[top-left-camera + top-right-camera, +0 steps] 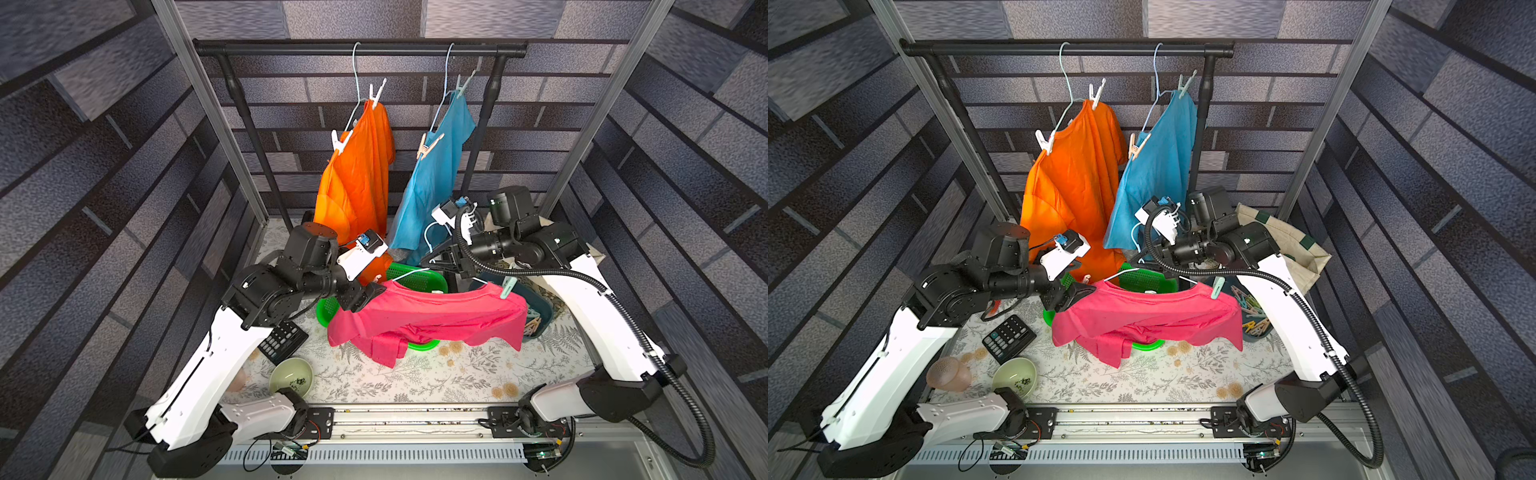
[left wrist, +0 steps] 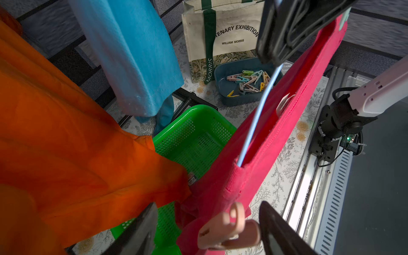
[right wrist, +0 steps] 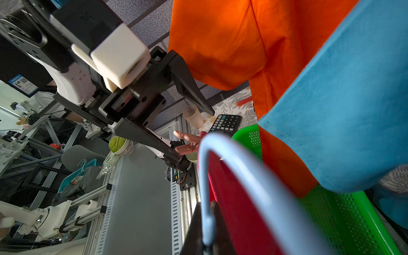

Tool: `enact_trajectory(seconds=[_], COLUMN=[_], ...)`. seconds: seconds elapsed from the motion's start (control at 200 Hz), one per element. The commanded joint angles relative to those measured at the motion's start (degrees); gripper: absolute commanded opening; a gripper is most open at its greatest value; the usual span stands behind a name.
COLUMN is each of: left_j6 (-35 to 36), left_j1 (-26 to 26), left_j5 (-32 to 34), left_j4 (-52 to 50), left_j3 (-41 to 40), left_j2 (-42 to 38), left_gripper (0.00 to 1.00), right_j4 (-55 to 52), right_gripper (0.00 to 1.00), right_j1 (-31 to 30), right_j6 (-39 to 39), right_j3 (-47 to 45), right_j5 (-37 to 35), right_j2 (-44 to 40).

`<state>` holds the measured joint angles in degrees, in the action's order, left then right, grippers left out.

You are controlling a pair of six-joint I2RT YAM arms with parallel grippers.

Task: Use clothespins to secure the t-shirt on both sides of the hanger
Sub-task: Adjust the clothespin on the hanger.

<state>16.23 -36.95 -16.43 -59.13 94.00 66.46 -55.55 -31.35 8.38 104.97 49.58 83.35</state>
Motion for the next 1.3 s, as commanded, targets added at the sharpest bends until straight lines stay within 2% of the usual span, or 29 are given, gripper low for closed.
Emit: enact_trajectory(seconds=[0.0, 0.105, 0.2, 0.356, 0.516, 0.581, 0.681, 0.917, 1.052, 1.102, 1.298], left_j6=[0.56, 0.2, -0.51, -1.26, -1.85, -2.08, -2.34, -2.47, -3.13, -3.54, -6.8], left_j1=[0.89, 1.0, 1.48, 1.8, 2.06, 2.06, 2.06, 2.35, 2.67, 2.72, 4.66], left_j5=[-4.23, -4.95, -6.73, -8.25, -8.46, -8.19, -7.16, -5.64, -6.65, -6.9, -9.66], left_j4=[0.95, 1.03, 0.79, 0.59, 0.07, 0.03, 0.5, 2.82, 3.36, 3.96, 7.88], left_j3=[1.16, 0.87, 0.41, -1.15, -2.59, -3.09, -3.39, -2.39, -1.52, -1.79, -5.48], left_j2=[0.37, 0.55, 0.41, -0.09, -0.86, -1.02, -1.07, -0.16, 0.63, 0.45, -2.13], left_gripper=[0.63, 0.61, 0.69, 0.67, 0.82, 0.83, 0.7, 0.5, 0.39, 0.32, 0.13], right_j4=[0.48, 0.71, 0.86, 0.97, 1.05, 1.21, 1.41, 2.0, 2.22, 2.5, 3.4], right_gripper=[0.0, 0.0, 0.0, 0.0, 0.0, 0.0, 0.0, 0.0, 0.0, 0.0, 0.0], right_j1=[0.41, 0.37, 0.37, 0.42, 0.39, 0.38, 0.42, 0.42, 0.42, 0.43, 0.48], right_j6=[-1.04, -1.22, -1.38, -1.52, -1.45, -1.52, -1.68, -2.05, -1.97, -1.89, -2.01], right_j3=[1.69, 1.67, 1.9, 2.21, 2.41, 2.43, 2.43, 1.51, 0.96, 0.82, 0.12], right_j5=[1.16, 0.64, 0.65, 0.77, 0.81, 0.83, 0.91, 1.11, 1.18, 1.13, 2.02], right_j2=[-0.91, -0.96, -0.82, -0.39, -0.3, -0.3, -0.22, -0.23, -0.29, -0.31, -0.38])
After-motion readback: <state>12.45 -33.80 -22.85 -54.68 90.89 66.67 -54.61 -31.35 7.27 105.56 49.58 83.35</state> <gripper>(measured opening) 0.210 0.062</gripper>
